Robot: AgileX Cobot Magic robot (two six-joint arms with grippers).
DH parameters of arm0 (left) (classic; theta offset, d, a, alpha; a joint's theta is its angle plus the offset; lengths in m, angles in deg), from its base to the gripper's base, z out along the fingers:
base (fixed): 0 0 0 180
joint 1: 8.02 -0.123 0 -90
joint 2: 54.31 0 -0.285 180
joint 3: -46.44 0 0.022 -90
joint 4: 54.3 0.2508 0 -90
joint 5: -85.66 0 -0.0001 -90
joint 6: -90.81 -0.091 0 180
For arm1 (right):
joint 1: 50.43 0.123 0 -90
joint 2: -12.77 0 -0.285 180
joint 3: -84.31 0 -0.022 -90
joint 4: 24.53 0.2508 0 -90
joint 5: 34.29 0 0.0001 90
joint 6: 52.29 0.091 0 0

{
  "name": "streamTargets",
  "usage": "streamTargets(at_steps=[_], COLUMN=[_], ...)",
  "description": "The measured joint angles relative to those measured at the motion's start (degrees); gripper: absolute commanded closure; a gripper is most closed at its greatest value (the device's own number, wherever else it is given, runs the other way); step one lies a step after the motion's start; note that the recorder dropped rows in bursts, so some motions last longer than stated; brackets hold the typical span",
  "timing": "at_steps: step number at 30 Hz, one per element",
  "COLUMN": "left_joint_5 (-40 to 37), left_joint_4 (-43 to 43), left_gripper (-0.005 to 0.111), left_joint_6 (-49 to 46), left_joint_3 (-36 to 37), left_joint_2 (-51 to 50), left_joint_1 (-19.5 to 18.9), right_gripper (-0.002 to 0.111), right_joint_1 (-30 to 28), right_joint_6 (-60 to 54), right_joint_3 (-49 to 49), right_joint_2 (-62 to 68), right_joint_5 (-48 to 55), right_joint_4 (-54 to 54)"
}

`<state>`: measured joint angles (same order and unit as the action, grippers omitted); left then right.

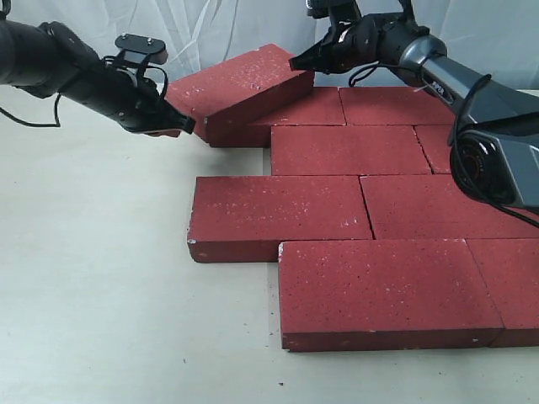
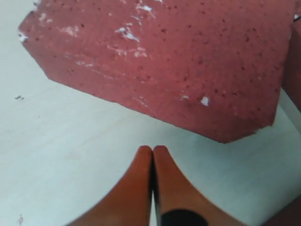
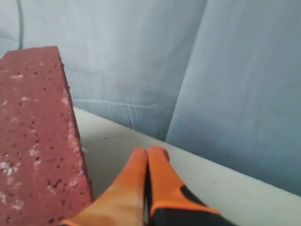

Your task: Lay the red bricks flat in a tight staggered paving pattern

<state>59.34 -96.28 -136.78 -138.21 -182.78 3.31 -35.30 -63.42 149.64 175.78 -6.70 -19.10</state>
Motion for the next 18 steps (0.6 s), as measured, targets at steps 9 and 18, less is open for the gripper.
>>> streamTargets(at_steps=[9,18], left_joint_5=[1.1,3.5], left_joint_4=[-1.1,-1.2], left_gripper=[0.107,0.107], left_joint_6=[0.0,0.0], left_joint_3=[0.0,0.0], left_joint_2=[-1.2,-1.4], left_joint_1=[0.1,0.1], right_gripper=[0.109,0.109], right_joint_1=[0.0,0.0], right_joint_6=[-5.9,-9.8], right_joint_3=[0.0,0.0], right_joint_2=[0.0,-1.1], right_joint_5=[3.3,10.9], right_joint_4=[4.6,6.3])
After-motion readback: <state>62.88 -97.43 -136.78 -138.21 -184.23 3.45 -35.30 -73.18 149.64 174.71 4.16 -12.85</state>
